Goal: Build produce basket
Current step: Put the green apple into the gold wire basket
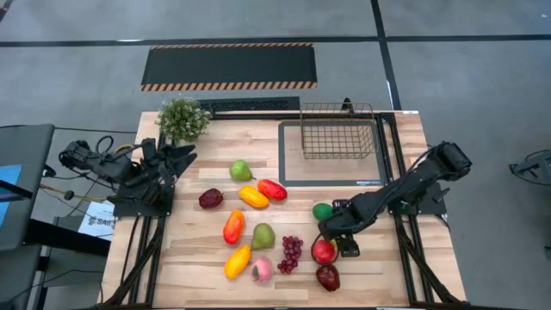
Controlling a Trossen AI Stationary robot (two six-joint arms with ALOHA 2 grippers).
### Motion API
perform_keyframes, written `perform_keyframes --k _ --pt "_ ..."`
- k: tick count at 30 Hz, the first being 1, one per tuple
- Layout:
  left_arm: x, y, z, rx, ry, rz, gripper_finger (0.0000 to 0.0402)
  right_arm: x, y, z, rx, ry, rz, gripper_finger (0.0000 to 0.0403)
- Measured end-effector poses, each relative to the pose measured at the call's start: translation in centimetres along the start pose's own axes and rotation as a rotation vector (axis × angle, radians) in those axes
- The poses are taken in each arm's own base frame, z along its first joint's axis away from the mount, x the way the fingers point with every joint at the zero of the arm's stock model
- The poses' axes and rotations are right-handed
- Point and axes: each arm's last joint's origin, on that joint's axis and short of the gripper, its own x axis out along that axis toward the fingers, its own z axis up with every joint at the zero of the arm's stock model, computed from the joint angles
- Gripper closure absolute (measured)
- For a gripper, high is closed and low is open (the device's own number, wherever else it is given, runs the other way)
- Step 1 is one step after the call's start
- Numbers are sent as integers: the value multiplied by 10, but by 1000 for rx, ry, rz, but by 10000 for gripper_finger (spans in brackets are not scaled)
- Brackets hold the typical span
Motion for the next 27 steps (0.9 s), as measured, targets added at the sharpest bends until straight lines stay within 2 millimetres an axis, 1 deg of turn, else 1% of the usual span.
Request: perform_keyframes --k 3,6,9,13,23,27 --pt "0 1 -1 -7 6 7 17 11 0 4 -17 24 -10 28" --pt "0 1 -1 -9 6 7 17 18 2 8 -43 7 -3 30" --pt "0 1 -1 -10 1 13 17 20 4 10 -46 -39 14 30" --pt "0 1 0 -11 -11 25 17 22 2 6 -27 -33 6 36" --pt "0 2 0 -9 -28 45 17 23 2 7 -13 -46 12 93" --pt "0 2 0 -9 -28 45 17 23 2 7 14 -46 12 106"
